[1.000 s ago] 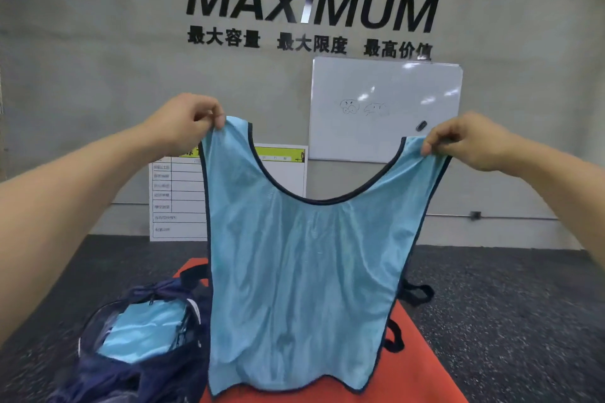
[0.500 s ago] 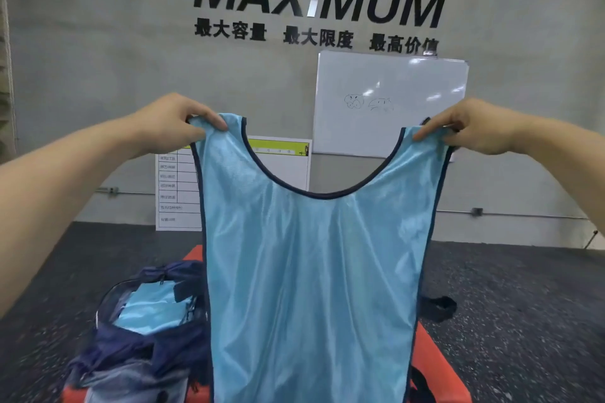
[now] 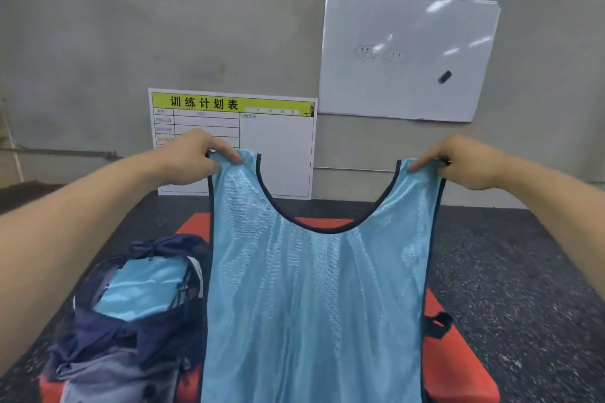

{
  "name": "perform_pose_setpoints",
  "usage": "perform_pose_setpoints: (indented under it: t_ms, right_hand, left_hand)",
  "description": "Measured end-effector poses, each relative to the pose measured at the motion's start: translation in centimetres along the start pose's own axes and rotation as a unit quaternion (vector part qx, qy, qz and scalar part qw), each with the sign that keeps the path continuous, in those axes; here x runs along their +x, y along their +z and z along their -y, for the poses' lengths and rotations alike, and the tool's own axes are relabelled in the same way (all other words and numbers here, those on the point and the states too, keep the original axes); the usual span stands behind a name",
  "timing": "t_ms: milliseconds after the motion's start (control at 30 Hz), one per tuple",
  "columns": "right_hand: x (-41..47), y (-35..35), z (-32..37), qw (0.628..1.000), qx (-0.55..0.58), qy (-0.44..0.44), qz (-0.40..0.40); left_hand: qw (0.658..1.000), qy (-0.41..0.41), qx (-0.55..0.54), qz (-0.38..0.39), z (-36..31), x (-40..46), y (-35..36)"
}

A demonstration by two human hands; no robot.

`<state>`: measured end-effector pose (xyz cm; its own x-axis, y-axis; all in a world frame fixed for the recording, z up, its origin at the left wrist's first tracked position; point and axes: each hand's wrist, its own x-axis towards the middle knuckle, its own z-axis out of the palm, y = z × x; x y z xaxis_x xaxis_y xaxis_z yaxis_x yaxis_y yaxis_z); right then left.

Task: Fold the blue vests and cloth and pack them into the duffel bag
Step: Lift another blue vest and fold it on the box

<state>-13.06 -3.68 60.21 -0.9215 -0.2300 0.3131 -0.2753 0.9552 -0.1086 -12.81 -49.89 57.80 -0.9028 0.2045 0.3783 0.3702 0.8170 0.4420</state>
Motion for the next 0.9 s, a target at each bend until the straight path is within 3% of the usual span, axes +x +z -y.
perform_pose_setpoints:
  t_ms: [500,767,900]
  right_hand:
    - [11.2,24.0,-7.5,0.991,-0.042,0.044,0.123]
    - [15.6,38.7,-10.7,0.974,-0.092,0.095,0.184]
    - [21.3,41.5,-11.6,0.969,-0.104,0.118,0.191]
  left_hand:
    - [0.993,-0.07,0.016,0.09,11.5,10.8,20.3]
    - [0.975,-0.112,0.044,0.188,20.2,15.8,32.6]
    - [0.979,-0.148,0.042,0.136,21.8,20.7,34.5]
